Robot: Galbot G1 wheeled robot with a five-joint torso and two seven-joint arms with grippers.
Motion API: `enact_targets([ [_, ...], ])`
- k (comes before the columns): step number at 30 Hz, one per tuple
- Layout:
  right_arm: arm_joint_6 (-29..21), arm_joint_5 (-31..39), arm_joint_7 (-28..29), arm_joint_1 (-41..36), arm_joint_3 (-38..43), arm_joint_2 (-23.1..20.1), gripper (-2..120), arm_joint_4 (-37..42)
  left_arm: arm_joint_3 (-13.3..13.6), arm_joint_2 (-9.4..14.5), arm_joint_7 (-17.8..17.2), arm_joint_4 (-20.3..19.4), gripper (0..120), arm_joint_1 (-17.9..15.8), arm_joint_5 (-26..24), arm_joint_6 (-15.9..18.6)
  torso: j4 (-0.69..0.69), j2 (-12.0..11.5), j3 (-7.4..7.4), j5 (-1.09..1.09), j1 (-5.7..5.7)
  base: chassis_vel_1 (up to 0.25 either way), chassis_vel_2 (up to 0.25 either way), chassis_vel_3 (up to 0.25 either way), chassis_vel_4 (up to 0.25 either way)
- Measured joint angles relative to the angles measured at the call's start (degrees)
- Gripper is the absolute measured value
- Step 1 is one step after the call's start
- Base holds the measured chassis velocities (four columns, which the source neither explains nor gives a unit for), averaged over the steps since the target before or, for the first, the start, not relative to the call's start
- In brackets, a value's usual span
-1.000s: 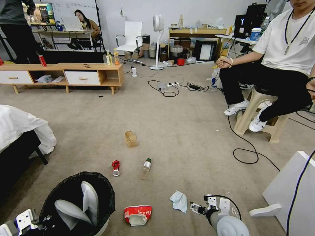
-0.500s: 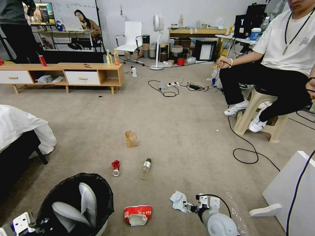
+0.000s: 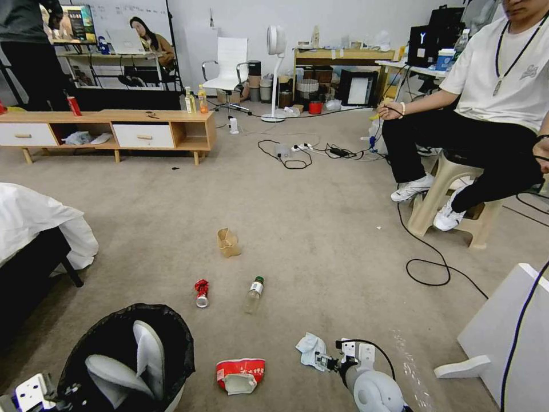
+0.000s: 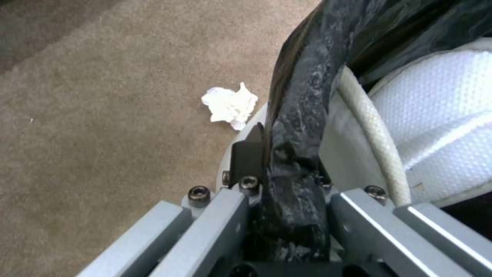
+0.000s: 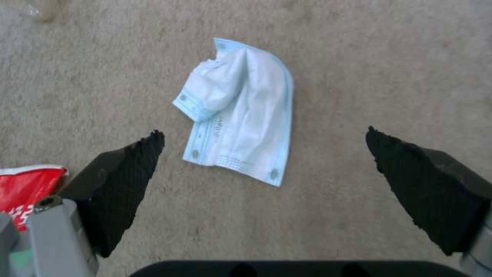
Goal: Pick up the trash bin and place the garbage on the floor into it.
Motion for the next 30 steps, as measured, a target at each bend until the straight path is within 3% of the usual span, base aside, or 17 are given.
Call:
enact_targets([
  [30, 3.1, -2.2, -2.5, 6.9, -4.3, 4.7, 100, -11.2, -1.0, -0.2, 0.4, 0.1, 2, 0.6, 0.0, 0.0, 0.00, 0.0, 0.00, -0.01, 0.00, 0.000, 0.000, 0.000, 0.000],
])
